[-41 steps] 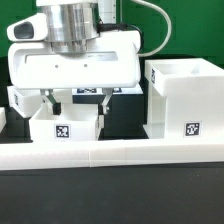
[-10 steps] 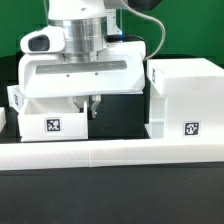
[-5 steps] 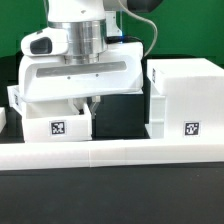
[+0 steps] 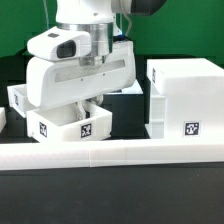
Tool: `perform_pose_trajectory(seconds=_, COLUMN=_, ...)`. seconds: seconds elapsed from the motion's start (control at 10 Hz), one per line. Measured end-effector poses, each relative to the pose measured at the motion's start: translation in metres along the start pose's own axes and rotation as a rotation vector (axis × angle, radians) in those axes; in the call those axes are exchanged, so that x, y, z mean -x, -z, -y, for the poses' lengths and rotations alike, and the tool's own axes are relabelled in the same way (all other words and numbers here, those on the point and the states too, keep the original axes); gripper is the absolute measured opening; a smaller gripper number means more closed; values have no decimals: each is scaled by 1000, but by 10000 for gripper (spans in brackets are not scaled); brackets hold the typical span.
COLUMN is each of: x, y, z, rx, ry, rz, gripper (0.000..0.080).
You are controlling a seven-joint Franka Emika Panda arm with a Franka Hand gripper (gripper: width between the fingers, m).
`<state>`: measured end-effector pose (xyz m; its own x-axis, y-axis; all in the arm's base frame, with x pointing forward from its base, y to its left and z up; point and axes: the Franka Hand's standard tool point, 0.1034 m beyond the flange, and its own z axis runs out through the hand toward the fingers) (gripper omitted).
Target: Assemble drawer
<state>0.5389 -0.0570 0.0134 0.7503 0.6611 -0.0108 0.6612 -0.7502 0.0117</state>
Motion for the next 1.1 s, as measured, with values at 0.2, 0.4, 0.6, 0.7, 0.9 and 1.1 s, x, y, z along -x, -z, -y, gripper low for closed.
perform_pose_trajectory(seconds=0.2, x=4, y=-2, z=0, rx=-2, ry=90, rz=10, gripper=42)
perform_pose_trajectory(seconds=0.4, x=8, y=-3, z=-1, rx=-1, ry=217, rz=21, gripper=42)
perform_pose_trajectory(seconds=0.6, x=5, y=-3, z=2, rx=8, ry=393, rz=38, gripper=42)
perform_pose_trajectory(seconds=0.7, x=3, y=-2, z=4, rx=13, ry=497, rz=48, gripper=42)
perform_pose_trajectory(seconds=0.9, x=-1, y=-1, z=7, rx=24, ry=689, rz=68, gripper=42)
perform_pose_trajectory(seconds=1.1, x=-2, y=-1, z=8, rx=28, ry=783, rz=72, gripper=42)
